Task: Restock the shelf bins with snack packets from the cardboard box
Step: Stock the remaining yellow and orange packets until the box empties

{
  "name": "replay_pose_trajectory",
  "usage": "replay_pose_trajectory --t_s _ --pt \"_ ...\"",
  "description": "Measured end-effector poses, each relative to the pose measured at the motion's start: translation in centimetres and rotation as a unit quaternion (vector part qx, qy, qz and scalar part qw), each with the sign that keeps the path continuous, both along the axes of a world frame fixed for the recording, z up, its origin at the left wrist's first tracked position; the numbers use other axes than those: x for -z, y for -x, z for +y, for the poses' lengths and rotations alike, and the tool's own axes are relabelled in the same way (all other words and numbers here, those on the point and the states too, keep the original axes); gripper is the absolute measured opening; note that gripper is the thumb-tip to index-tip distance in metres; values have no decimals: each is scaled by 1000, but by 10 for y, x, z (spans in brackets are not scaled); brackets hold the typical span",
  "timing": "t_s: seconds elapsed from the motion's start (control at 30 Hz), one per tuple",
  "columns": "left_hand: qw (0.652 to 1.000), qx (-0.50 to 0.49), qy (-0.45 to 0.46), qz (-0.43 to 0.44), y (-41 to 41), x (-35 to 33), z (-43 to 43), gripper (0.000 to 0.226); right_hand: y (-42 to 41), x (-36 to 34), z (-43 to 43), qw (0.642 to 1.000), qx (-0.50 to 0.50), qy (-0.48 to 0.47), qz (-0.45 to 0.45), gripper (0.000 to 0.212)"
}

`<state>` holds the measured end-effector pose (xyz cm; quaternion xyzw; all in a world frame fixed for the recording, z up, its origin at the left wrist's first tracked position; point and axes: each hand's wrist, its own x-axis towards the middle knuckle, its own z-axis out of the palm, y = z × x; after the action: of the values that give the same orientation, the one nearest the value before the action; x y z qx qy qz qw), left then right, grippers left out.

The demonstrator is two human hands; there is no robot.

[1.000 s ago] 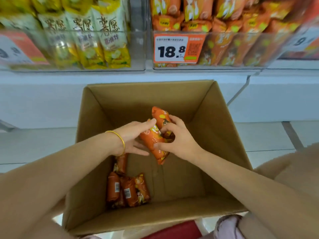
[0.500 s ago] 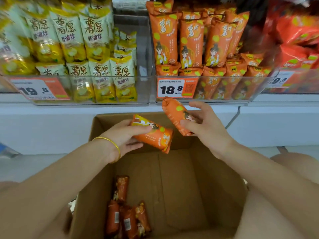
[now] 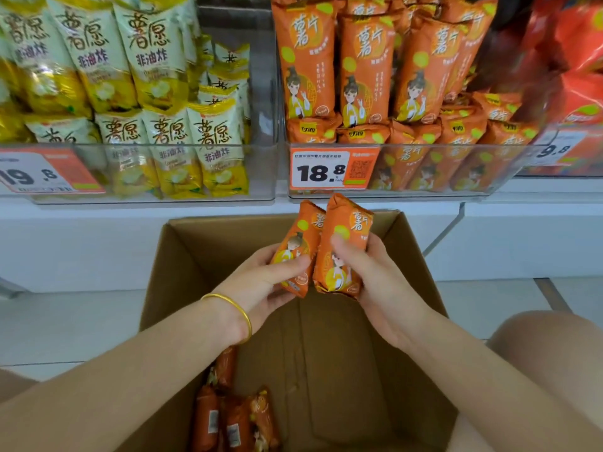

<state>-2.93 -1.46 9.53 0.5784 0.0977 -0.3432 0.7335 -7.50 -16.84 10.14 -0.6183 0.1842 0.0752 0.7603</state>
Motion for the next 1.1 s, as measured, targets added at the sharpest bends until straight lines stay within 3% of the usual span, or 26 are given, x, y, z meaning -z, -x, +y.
replay_pose_trajectory --t_s 0.1,0.17,0.33,0.5,0.63,0.8,0.9,1.1 --pt "1000 -8 18 -7 2 3 -1 58 -1 -3 -5 997 3 -66 27 36" --pt "999 -16 34 -14 3 3 -1 57 -2 -4 -10 997 -6 -63 34 33" --pt "998 -5 23 -54 2 5 -2 40 0 -7 -24 998 -43 -48 21 52" --pt "994 44 9 -98 1 4 -2 67 -3 -16 -34 993 -97 -70 10 61" --pt "987 80 10 -136 2 0 -5 80 -5 -26 -42 988 -120 -91 -19 51" --pt "977 114 30 -177 9 -15 -14 66 3 -34 -52 977 -144 -145 -59 63" --pt "970 128 17 -207 13 -25 -28 46 13 -43 -66 977 -143 -132 -84 71" --pt "924 214 -6 -317 1 -72 -95 42 31 -81 -125 981 -79 -77 -162 98"
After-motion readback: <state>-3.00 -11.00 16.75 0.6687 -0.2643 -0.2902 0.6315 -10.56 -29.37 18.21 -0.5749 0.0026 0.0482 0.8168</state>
